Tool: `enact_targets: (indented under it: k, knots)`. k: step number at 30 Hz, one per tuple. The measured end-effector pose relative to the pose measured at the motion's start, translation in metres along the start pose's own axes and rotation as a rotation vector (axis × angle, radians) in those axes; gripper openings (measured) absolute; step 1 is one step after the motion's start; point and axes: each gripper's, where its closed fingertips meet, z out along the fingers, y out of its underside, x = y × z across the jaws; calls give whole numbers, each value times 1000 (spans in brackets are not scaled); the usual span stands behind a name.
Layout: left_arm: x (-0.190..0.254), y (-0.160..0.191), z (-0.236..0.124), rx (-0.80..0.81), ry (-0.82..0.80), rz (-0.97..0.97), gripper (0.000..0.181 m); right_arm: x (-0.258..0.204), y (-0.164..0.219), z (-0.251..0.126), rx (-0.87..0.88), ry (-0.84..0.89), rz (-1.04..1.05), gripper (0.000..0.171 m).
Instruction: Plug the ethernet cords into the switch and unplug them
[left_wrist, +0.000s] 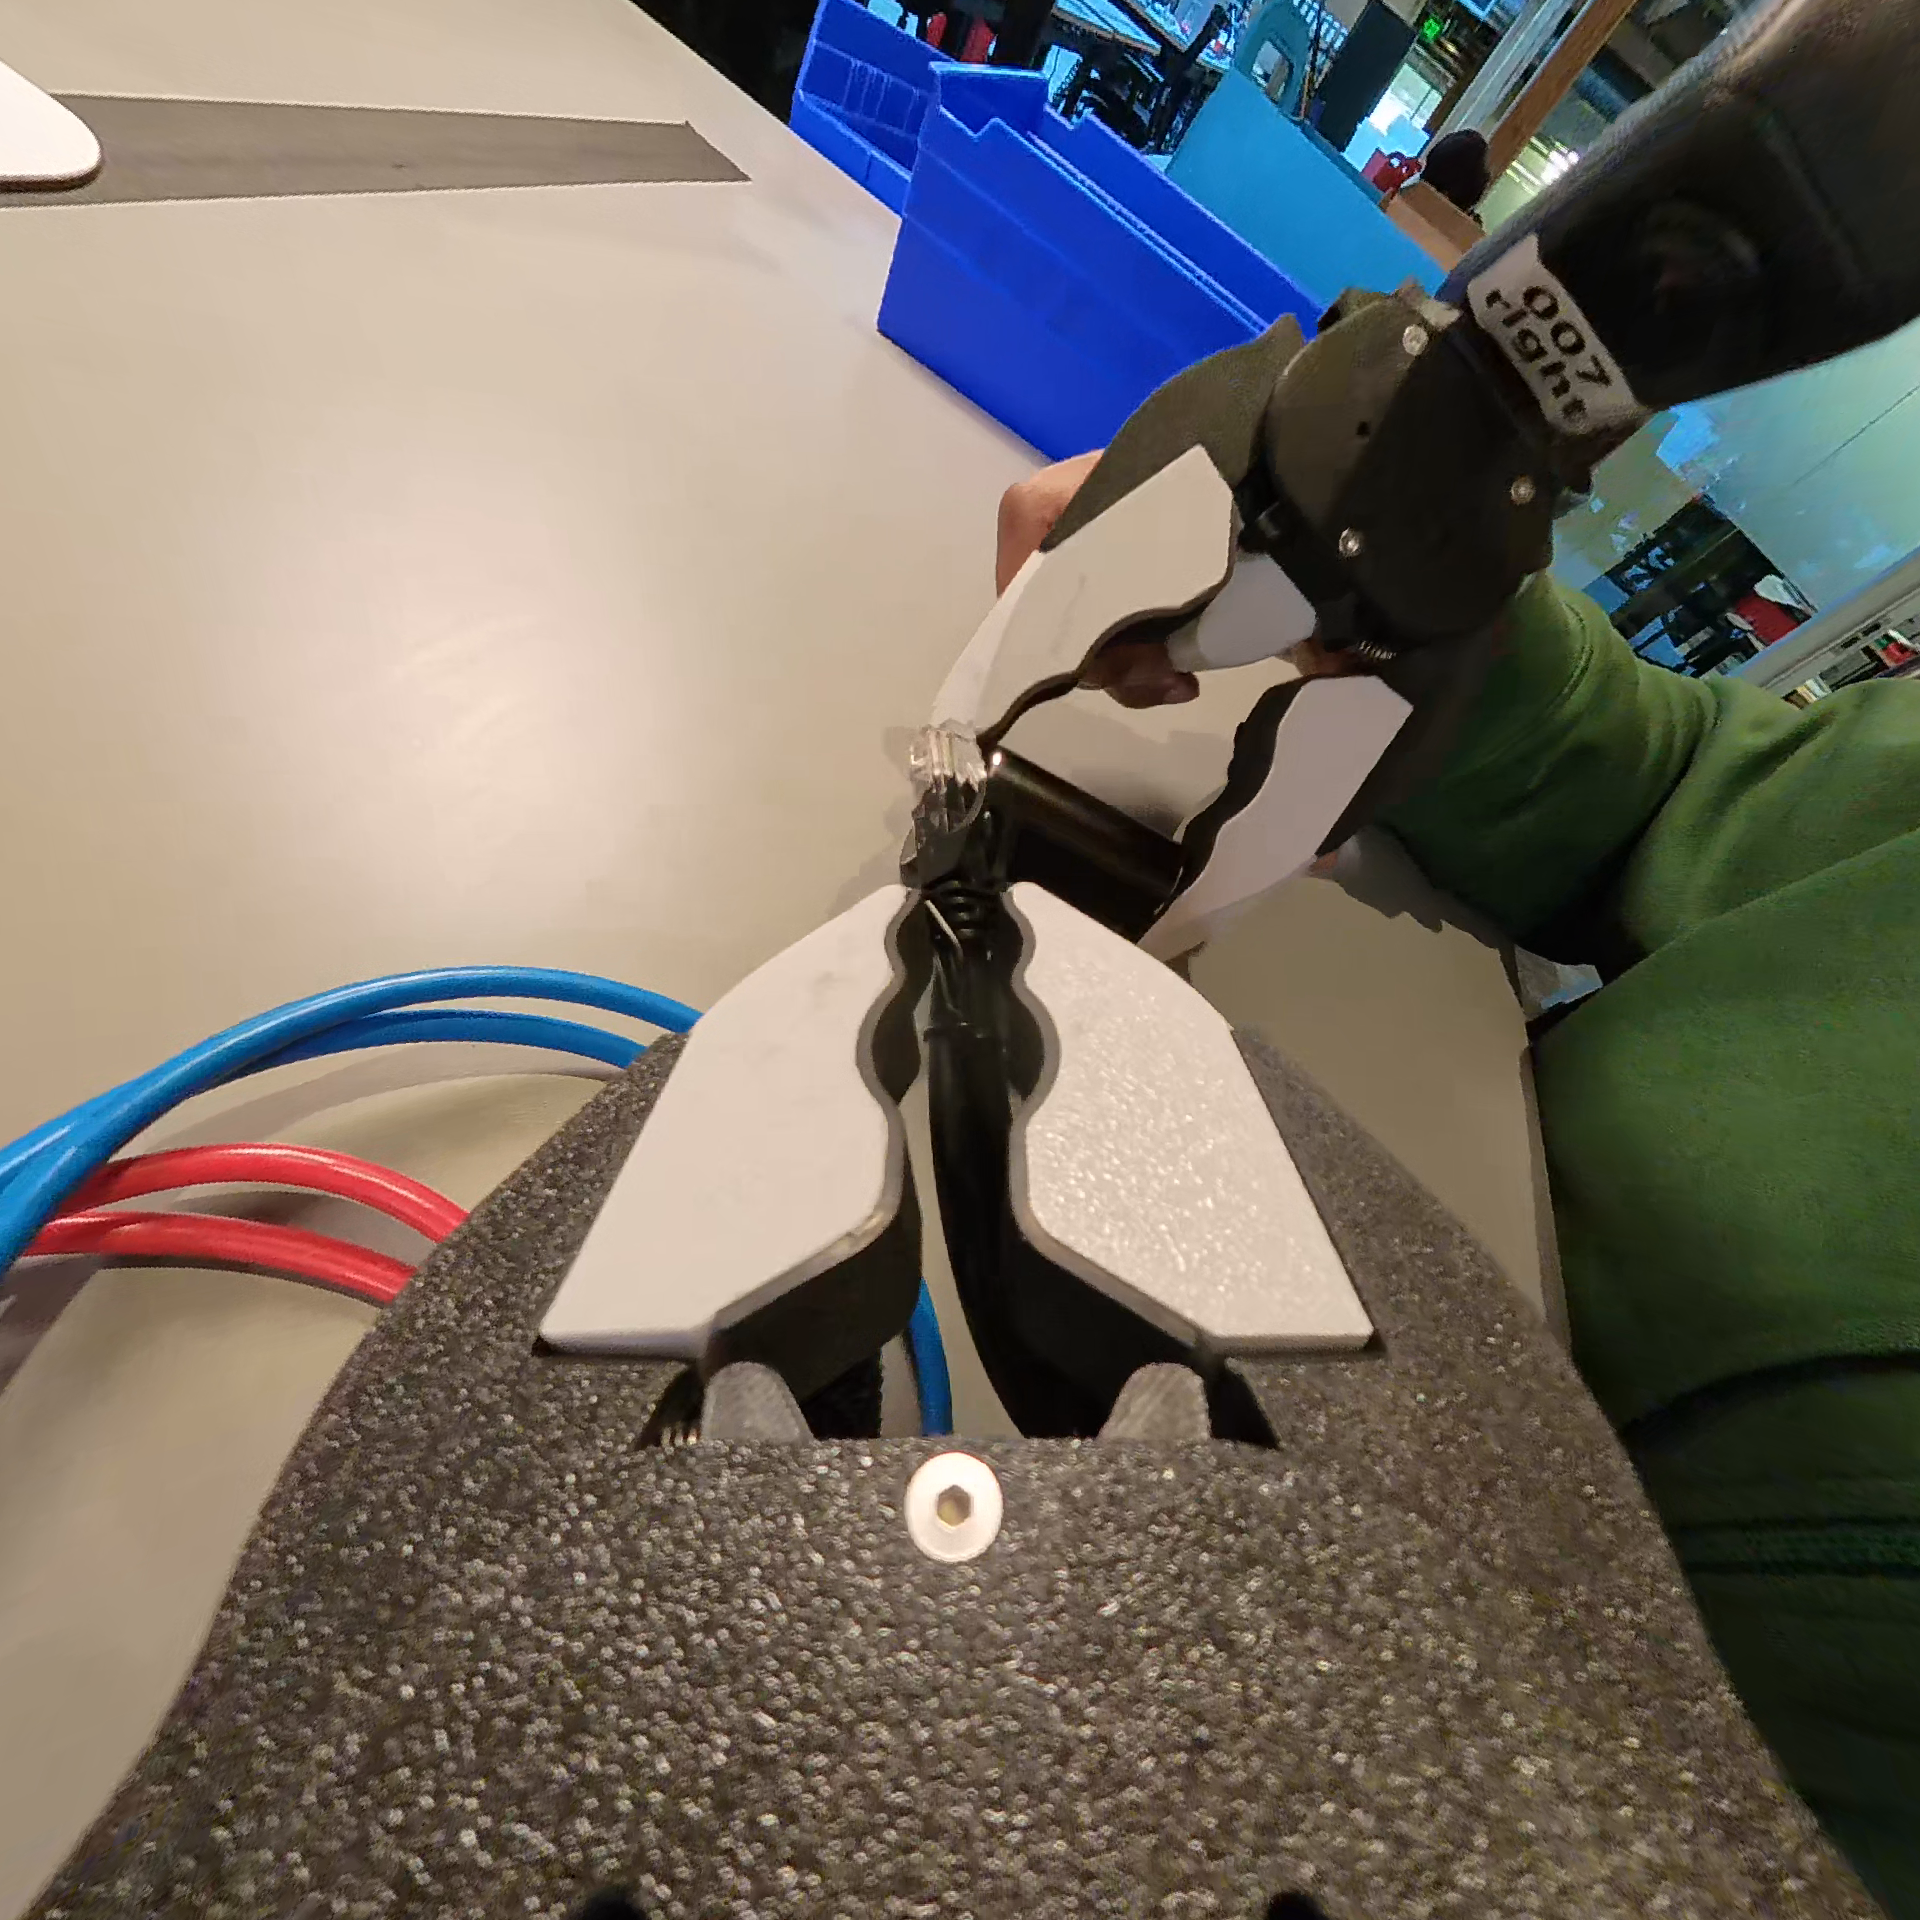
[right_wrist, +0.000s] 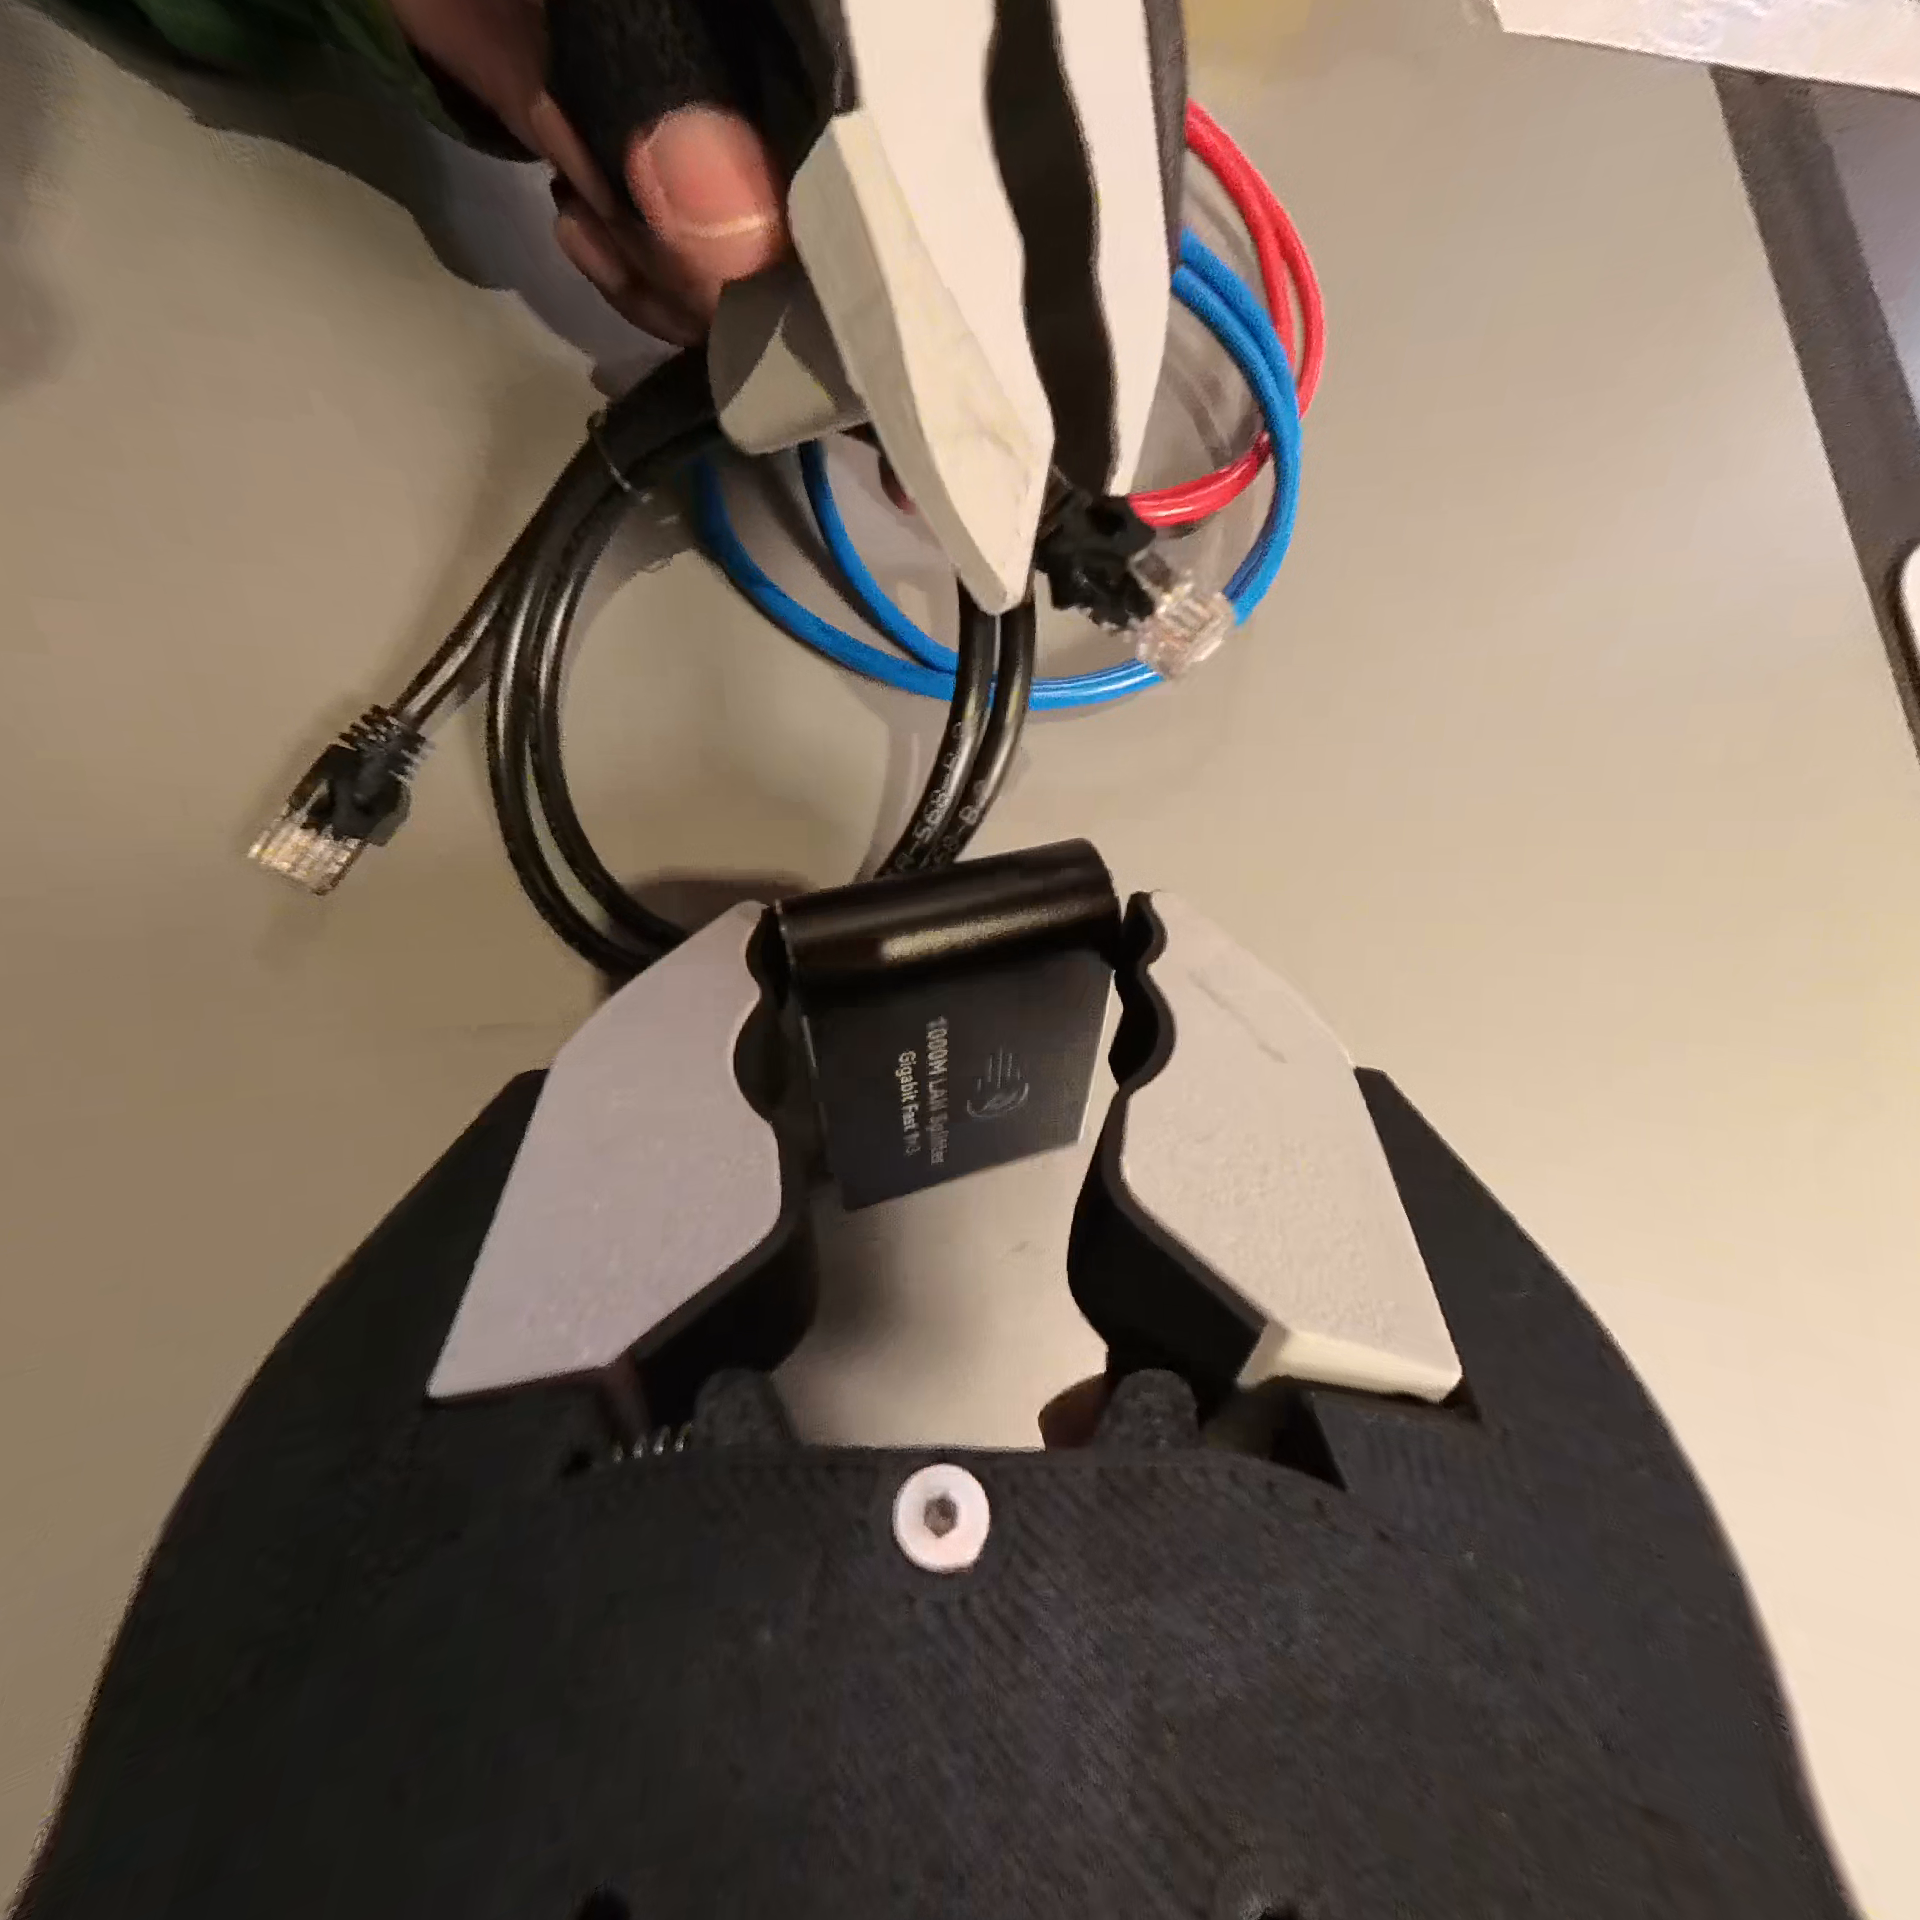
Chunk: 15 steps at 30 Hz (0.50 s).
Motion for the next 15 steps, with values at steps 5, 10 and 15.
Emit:
enact_targets:
  k: [5, 10, 15]
  knots:
    - [-2, 0, -1, -1, -15, -3, 12, 26, -17, -13, 145, 96, 107, 61]
    - [-4, 0, -1, -1, -26, 3, 12, 59, -16, -17, 345, 127, 407, 62]
    - [-4, 0, -2, -7, -34, 12, 12, 61, 17, -9, 242, 125, 439, 62]
